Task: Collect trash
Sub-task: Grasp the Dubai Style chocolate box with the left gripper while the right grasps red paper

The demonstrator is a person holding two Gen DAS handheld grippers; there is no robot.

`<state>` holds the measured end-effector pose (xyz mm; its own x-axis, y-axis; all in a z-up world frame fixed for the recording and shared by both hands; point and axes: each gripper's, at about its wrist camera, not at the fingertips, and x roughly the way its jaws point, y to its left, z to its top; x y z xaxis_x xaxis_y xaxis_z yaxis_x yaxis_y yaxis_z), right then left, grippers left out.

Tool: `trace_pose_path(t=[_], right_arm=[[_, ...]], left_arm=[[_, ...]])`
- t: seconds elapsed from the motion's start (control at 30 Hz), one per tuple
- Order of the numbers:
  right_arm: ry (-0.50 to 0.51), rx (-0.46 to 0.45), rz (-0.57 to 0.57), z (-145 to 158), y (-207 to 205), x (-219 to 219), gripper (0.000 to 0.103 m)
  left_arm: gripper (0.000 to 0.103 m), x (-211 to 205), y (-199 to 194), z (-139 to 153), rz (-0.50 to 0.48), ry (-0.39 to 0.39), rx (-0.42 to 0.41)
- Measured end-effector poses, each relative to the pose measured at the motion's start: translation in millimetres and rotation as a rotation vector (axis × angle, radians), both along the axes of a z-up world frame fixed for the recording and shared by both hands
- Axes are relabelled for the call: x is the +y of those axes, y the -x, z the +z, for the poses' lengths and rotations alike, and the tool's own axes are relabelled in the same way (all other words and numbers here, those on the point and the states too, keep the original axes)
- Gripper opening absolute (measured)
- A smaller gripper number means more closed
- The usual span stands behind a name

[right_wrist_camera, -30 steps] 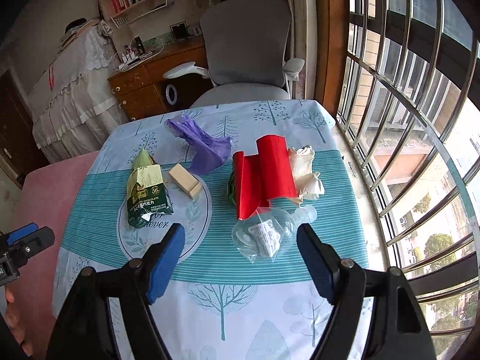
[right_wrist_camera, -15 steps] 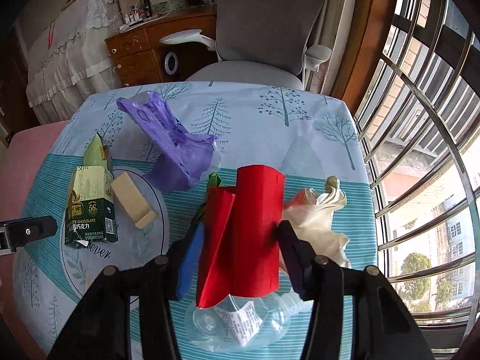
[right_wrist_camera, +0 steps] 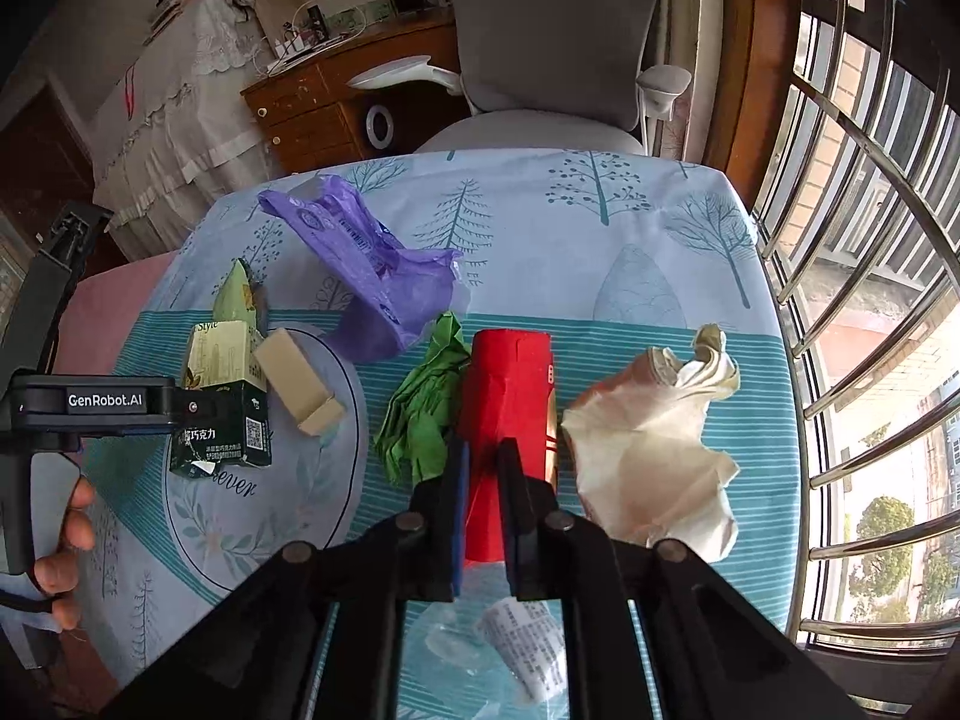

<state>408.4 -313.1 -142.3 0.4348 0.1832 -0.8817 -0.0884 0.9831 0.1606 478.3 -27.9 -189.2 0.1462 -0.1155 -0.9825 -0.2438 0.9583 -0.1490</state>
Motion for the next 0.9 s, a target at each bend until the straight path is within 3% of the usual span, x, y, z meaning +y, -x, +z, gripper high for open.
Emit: trace_pose_path(t=[0.23, 0.37, 0.47, 0.7, 0.9], right_arm=[[-0.037, -0.001, 0.012, 2, 4, -1, 0.001], [-0.073, -0.016, 0.01, 11, 7, -7, 0.0], [-0.116, -0.025, 0.001, 17, 10, -14, 0.0], [-0.184, -0.03, -0.023, 28, 17, -27, 0.0], [-0.155, -0.004, -0.088, 23, 17, -36, 0.001]], left_arm=[[0.084, -6, -15, -16, 0.044, 0.043, -0.006], [0.064, -8, -12, -11, 0.055, 0.058, -0.049], [0.059, -12, -3, -1, 0.023, 0.032, -0.08], [0.057, -19, 23, 32, -0.044, 0.008, -0.159], [0.057, -6, 62, 46, -0.061, 0.011, -0.186]])
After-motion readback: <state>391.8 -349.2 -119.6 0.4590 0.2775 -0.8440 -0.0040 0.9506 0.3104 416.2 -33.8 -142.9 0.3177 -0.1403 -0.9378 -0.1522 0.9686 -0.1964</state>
